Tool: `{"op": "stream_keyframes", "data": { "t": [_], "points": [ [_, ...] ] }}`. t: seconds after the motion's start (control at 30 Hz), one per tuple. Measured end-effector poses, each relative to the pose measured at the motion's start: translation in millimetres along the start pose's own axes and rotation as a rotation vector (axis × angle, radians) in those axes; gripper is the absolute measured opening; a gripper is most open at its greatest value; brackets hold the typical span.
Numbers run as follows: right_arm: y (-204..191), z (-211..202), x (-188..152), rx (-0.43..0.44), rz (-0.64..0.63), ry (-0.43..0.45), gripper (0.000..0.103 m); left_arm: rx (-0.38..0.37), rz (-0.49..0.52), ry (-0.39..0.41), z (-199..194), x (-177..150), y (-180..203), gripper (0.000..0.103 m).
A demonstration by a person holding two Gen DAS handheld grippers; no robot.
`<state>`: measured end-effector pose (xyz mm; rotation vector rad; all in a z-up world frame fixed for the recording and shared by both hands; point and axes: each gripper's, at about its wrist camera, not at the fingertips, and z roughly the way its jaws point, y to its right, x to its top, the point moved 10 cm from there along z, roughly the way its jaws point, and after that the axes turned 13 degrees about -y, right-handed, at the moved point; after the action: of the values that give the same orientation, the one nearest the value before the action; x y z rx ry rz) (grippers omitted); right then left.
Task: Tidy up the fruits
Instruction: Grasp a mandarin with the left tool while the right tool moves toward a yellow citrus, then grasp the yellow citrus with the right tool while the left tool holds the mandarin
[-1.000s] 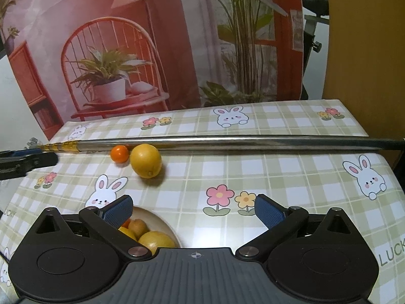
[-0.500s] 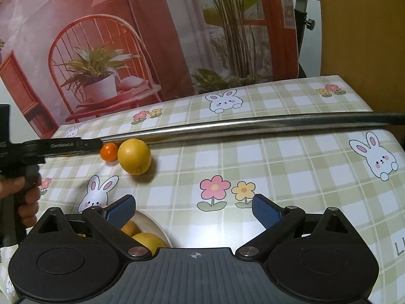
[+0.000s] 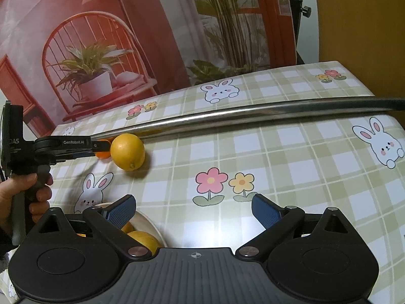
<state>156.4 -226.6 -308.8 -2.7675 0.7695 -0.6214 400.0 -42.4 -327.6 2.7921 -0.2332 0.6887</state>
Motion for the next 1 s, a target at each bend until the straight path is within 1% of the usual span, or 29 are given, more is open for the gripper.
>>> {"op": "stream_keyframes", "data": {
  "t": [0.2, 0.33, 0.53, 0.67, 0.77, 0.87, 0.93, 1.0],
  "points": [
    [0, 2, -2, -0.001, 0.001, -0.01, 0.097, 0.007, 0.04, 0.022, -8, -5, 2, 0.04],
    [-1, 2, -1, -0.001, -0.003, -0.01, 0.097, 0.011, 0.056, 0.039, -23, -10, 0, 0.04],
    [-15, -2, 8, 0.006, -0.077, 0.01, 0.093, 0.02, 0.069, 0.091, -63, -29, -12, 0.04],
    [-32, -4, 25, 0.063, -0.11, 0.033, 0.088, 0.017, 0.038, 0.128, -90, -48, -27, 0.04],
    [-51, -1, 41, 0.065, -0.18, 0.064, 0.087, 0.027, -0.003, 0.144, -104, -62, -42, 0.04],
    [-74, 6, 57, 0.082, -0.274, 0.11, 0.085, 0.035, -0.027, 0.149, -113, -70, -51, 0.04],
    [-90, 14, 67, 0.101, -0.335, 0.138, 0.082, 0.04, -0.036, 0.156, -117, -73, -56, 0.04],
    [-104, 25, 75, 0.096, -0.401, 0.146, 0.077, 0.038, -0.048, 0.161, -120, -75, -60, 0.04]
  ]
}}
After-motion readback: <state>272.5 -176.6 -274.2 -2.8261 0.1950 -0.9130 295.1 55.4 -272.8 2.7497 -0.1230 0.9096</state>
